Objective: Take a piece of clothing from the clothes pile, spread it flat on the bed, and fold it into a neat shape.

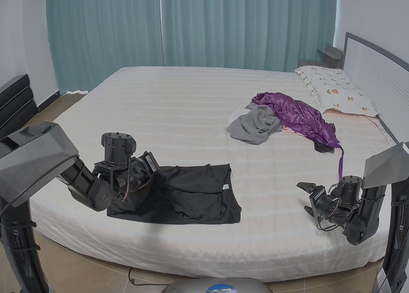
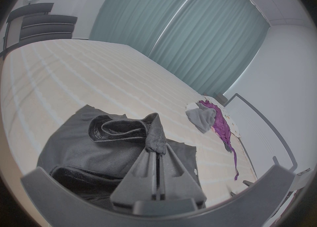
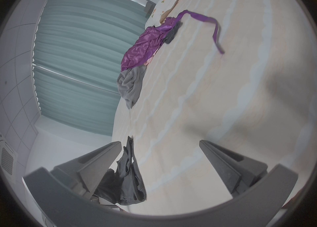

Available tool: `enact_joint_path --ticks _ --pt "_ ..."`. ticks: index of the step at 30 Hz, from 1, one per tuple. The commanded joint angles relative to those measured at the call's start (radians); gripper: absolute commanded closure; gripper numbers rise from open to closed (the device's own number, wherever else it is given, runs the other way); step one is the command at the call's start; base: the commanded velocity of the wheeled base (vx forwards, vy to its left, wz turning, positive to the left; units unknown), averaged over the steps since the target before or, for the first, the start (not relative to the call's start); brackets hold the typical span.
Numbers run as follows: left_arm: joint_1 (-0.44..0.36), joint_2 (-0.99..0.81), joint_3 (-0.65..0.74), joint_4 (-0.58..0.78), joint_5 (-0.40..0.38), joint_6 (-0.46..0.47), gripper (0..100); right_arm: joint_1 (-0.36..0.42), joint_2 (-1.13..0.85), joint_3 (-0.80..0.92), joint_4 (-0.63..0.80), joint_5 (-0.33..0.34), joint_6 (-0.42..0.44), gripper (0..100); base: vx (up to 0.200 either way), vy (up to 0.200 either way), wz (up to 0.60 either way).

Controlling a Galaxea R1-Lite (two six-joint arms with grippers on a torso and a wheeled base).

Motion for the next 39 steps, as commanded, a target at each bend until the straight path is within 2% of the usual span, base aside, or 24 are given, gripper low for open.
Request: enact_joint_path --ticks 1,12,24,25,33,39 --pt "-0.033 0.011 -0.051 0.025 0.000 0.000 100 0.000 0.003 0.000 0.001 0.000 0.000 0 0.000 -0.200 0.00" --pt "-0.122 0.097 -0.136 0.071 0.012 0.001 100 0.001 0.004 0.000 0.001 0.000 0.000 0 0.000 -0.200 0.00" --pt "-0.179 0.198 -0.198 0.106 0.098 0.001 100 0.001 0.004 0.002 0.001 0.000 0.000 0 0.000 0.000 0.00" --pt "-0.179 0.201 -0.202 0.106 0.106 0.001 0 0.001 0.004 0.002 0.001 0.000 0.000 0 0.000 0.000 0.00" --pt "-0.179 0.193 -0.175 0.105 0.116 0.000 0 0.001 0.004 0.002 0.001 0.000 0.000 0 0.000 0.000 0.00" --pt "-0.171 0.097 -0.114 0.102 0.115 -0.011 0 0.001 0.004 0.002 0.001 0.000 0.000 0 0.000 0.000 0.00"
